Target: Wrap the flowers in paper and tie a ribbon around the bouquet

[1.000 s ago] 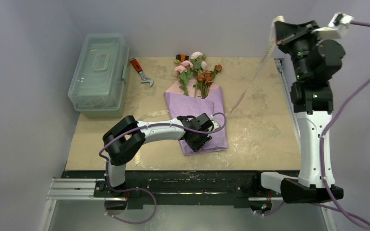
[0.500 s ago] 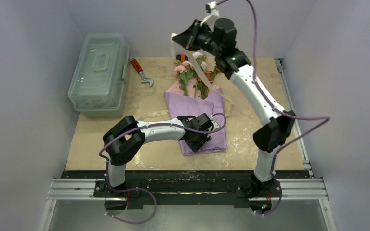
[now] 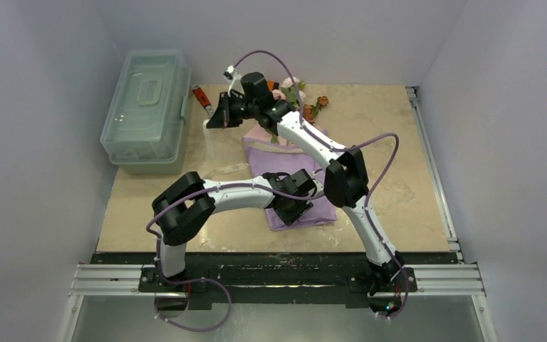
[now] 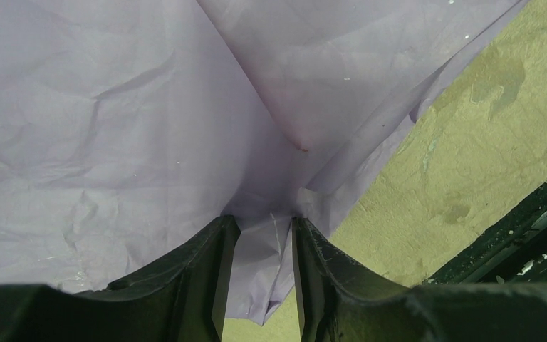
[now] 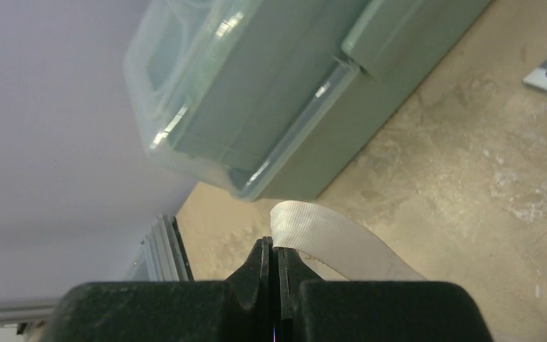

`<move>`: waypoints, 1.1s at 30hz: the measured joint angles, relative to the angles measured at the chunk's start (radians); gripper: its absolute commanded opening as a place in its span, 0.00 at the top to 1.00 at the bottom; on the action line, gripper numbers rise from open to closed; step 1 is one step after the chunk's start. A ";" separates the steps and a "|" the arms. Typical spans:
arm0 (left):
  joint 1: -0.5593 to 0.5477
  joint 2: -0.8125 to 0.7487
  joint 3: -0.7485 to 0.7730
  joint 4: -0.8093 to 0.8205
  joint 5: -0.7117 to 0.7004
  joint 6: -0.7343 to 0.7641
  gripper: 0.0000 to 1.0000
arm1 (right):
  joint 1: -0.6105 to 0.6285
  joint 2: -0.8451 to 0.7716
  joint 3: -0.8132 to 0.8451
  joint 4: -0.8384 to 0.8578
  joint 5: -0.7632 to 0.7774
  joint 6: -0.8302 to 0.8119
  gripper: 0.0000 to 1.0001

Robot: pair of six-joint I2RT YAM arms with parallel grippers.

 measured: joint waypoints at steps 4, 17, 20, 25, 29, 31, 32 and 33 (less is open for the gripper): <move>0.000 -0.003 -0.006 0.007 -0.002 0.000 0.61 | 0.005 0.077 0.000 0.006 -0.010 0.009 1.00; 0.000 -0.027 -0.036 0.006 -0.008 0.004 0.44 | 0.001 0.219 0.021 0.104 -0.012 0.105 0.46; 0.000 -0.038 -0.047 -0.015 -0.014 0.005 0.36 | 0.001 0.219 0.021 0.109 -0.015 0.102 0.38; 0.000 -0.071 -0.071 -0.082 -0.023 0.008 0.28 | 0.001 0.204 0.021 0.114 -0.015 0.085 0.35; 0.000 -0.106 -0.073 -0.136 -0.026 0.001 0.24 | -0.003 0.158 0.018 0.098 -0.010 0.069 0.34; 0.000 -0.138 -0.072 -0.154 -0.024 -0.005 0.23 | -0.007 0.106 -0.007 0.095 0.001 0.060 0.34; 0.000 -0.158 -0.068 -0.164 -0.020 -0.009 0.20 | -0.010 0.071 -0.026 0.093 0.008 0.054 0.34; 0.000 -0.177 -0.059 -0.176 -0.014 -0.013 0.19 | -0.014 0.034 -0.048 0.093 0.012 0.049 0.34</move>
